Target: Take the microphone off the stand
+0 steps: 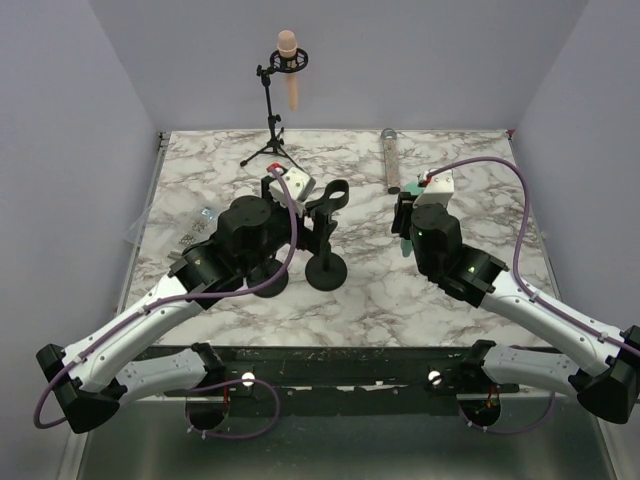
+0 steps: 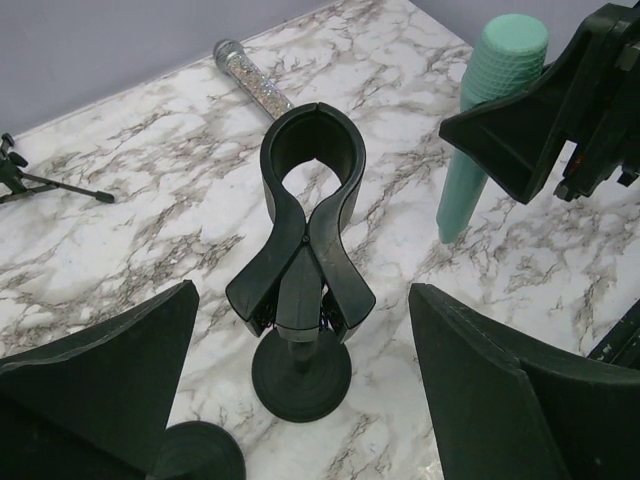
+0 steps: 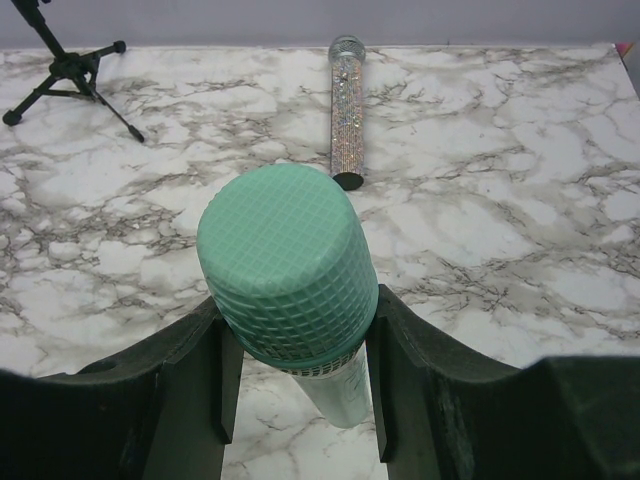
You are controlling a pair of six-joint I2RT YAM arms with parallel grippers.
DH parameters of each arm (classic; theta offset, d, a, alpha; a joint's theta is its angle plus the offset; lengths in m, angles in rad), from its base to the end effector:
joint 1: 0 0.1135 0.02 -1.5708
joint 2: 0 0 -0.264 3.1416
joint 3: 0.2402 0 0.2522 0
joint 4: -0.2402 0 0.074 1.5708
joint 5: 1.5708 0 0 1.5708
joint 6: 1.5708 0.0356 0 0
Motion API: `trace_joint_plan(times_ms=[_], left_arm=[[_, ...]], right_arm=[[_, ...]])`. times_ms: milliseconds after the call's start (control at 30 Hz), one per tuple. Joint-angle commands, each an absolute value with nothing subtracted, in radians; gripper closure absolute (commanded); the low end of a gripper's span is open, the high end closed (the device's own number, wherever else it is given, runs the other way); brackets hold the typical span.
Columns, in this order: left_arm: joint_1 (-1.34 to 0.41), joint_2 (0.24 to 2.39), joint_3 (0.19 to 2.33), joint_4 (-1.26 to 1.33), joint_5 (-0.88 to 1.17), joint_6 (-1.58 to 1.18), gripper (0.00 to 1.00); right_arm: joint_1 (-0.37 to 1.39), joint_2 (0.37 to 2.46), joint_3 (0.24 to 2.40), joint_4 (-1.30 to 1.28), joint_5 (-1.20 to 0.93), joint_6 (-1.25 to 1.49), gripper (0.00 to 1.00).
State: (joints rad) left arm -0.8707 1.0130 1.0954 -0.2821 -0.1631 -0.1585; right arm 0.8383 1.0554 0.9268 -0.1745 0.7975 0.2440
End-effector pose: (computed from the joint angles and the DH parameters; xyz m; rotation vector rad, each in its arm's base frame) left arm 0.1503 -0.1694 0.3958 0.5156 1.7320 -0.5976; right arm 0.1760 0.1576 0.3418 0.0056 1.7809 0.0298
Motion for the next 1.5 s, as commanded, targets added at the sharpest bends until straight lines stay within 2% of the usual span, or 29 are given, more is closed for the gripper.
trace_joint_plan(times_ms=[0, 200, 467, 700, 833, 967, 1300, 1467], left_arm=[[-0.868, 0.956, 1.117, -0.289, -0.111, -0.172, 0.1], [-0.868, 0.841, 1.154, -0.305, -0.114, -0.149, 0.09], [-0.865, 0.688, 1.164, -0.271, -0.355, 0.084, 0.03], [-0.857, 0.605, 0.957, -0.055, -0.566, 0.274, 0.02], [-0.835, 0.53, 0.799, 0.086, -0.548, 0.265, 0.01], [-0.803, 0.509, 0.767, 0.069, -0.514, 0.247, 0.02], [-0.803, 0.439, 0.67, 0.21, -0.628, 0.398, 0.02], [-0.803, 0.41, 0.651, 0.235, -0.63, 0.416, 0.02]], right_arm=[[0.841, 1.063, 0.934, -0.186, 0.842, 0.261, 0.99], [0.841, 1.081, 0.906, -0.229, 0.874, 0.285, 0.99], [0.825, 1.169, 0.936, -0.351, 0.922, 0.32, 0.99], [0.653, 1.391, 1.106, -0.548, 0.822, 0.339, 0.99], [0.556, 1.501, 1.187, -0.569, 0.724, 0.342, 0.99], [0.483, 1.641, 1.305, -0.565, 0.666, 0.315, 0.99], [0.288, 2.072, 1.68, -0.428, 0.547, 0.237, 0.99], [0.225, 2.306, 1.969, -0.442, 0.499, 0.178, 0.99]])
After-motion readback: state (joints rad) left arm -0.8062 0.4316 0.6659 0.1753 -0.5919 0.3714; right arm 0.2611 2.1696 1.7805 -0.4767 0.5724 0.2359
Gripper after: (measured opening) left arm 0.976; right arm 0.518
